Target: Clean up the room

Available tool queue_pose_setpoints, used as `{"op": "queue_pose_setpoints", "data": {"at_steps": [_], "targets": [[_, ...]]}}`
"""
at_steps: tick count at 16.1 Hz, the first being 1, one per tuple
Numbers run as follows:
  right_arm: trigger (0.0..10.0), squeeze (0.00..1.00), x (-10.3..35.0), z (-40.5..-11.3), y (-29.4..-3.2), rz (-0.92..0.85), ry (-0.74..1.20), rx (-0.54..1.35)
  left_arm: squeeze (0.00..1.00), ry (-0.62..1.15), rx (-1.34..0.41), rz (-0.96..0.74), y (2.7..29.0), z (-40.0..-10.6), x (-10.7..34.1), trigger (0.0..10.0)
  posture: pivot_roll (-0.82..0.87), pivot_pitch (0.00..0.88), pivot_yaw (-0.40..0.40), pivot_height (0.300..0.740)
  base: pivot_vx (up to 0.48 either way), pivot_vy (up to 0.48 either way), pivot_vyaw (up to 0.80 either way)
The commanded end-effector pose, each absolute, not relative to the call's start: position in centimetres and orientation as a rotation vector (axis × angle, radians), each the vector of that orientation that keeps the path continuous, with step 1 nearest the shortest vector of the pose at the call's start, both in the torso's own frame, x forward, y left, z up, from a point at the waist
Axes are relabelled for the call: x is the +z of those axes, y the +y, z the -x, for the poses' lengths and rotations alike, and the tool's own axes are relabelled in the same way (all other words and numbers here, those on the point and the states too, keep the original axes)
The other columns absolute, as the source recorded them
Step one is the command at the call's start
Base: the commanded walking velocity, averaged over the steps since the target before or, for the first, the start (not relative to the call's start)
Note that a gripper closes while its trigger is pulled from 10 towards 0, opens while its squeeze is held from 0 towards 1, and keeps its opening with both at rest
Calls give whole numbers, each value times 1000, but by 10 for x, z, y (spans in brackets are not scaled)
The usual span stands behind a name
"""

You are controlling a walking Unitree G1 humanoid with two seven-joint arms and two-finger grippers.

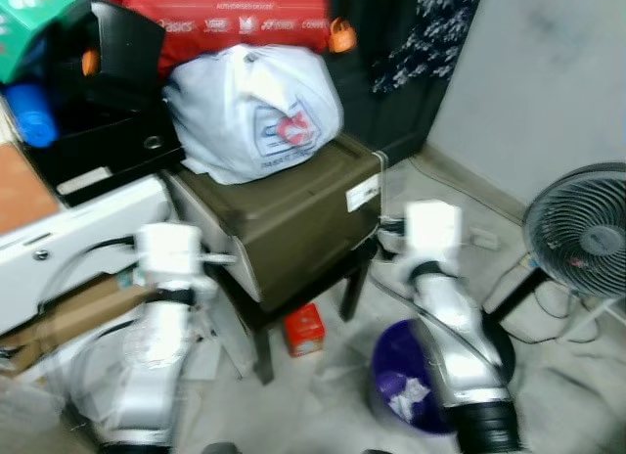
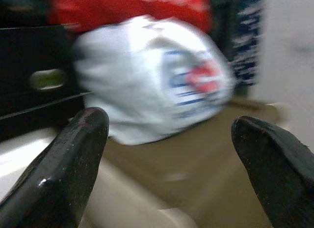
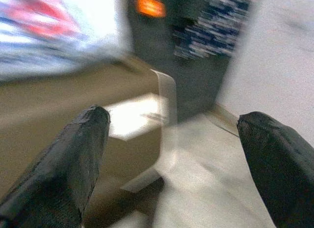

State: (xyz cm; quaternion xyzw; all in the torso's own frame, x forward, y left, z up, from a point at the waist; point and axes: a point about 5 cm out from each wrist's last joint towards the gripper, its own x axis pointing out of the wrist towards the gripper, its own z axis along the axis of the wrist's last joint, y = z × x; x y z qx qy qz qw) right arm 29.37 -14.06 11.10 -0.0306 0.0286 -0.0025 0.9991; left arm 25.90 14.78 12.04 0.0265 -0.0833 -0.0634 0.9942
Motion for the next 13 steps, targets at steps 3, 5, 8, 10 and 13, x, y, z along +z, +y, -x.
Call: {"op": "queue_pose_setpoints", "data": {"at_steps": [3,5,8,10,13], "targets": [[10000,0,120,-292,-129,30,14,46,0,-156,-86,-68,160,-257,119,10000,63,0,-45,740,0,0,0],[10000,0,121,-291,-129,38,9,55,0,-150,-71,-81,161,-257,119,10000,64,0,-45,740,0,0,0],[10000,0,122,-290,-127,68,8,77,0,-151,-75,-89,161,-256,119,10000,68,0,-46,740,0,0,267],[10000,0,121,-289,-127,61,10,82,0,-154,-79,-92,162,-256,119,10000,70,0,-46,740,0,0,800],[10000,0,121,-291,-127,65,8,86,0,-156,-90,-105,160,-255,120,10000,71,0,-45,740,0,0,800]]}}
